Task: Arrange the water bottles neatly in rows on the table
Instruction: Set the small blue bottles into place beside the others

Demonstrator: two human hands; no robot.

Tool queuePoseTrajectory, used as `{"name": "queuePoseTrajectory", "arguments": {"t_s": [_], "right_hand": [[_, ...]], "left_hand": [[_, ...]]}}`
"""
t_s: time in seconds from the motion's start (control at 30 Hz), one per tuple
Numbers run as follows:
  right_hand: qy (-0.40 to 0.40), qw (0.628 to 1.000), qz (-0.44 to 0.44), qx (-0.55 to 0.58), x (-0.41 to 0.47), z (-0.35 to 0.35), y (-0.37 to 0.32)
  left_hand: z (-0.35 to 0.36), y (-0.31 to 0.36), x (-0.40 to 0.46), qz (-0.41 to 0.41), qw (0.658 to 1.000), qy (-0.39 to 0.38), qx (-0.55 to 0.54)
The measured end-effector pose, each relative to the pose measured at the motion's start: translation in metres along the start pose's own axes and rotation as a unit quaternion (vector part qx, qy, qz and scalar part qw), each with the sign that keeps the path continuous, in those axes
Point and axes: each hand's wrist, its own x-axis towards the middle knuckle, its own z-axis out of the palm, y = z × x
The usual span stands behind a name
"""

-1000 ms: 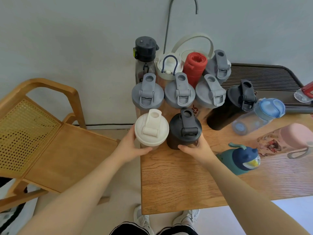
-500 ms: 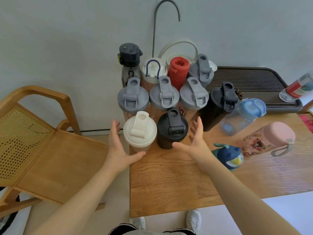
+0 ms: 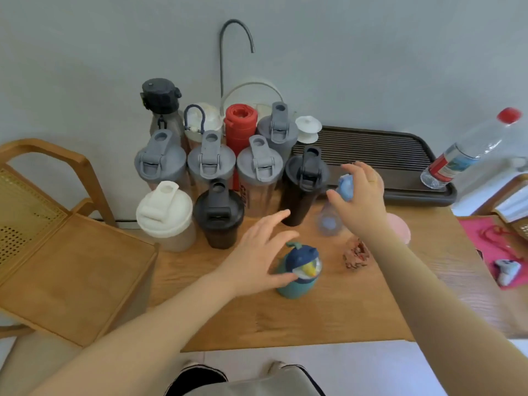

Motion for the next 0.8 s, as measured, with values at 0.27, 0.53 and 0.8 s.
{"name": "queuePoseTrajectory", "arguments": {"t_s": [0.27, 0.53, 0.8], "right_hand": [[-0.200, 0.976, 0.058, -0.069, 0.044, -0.007, 0.049], [-0.151, 0.982, -0.085, -0.075, 0.014, -0.038, 0.042], [-0.164, 0.950, -0.264, 0.020, -0.007, -0.053, 0.001]], "left_hand": [[0.036, 0.038, 0.028, -0.088, 0.987, -0.113, 0.078], [0.038, 0.052, 0.032, -0.170, 0.984, -0.057, 0.002], [-0.026, 0.056, 0.056, -0.101, 0.983, 0.136, -0.075]]}}
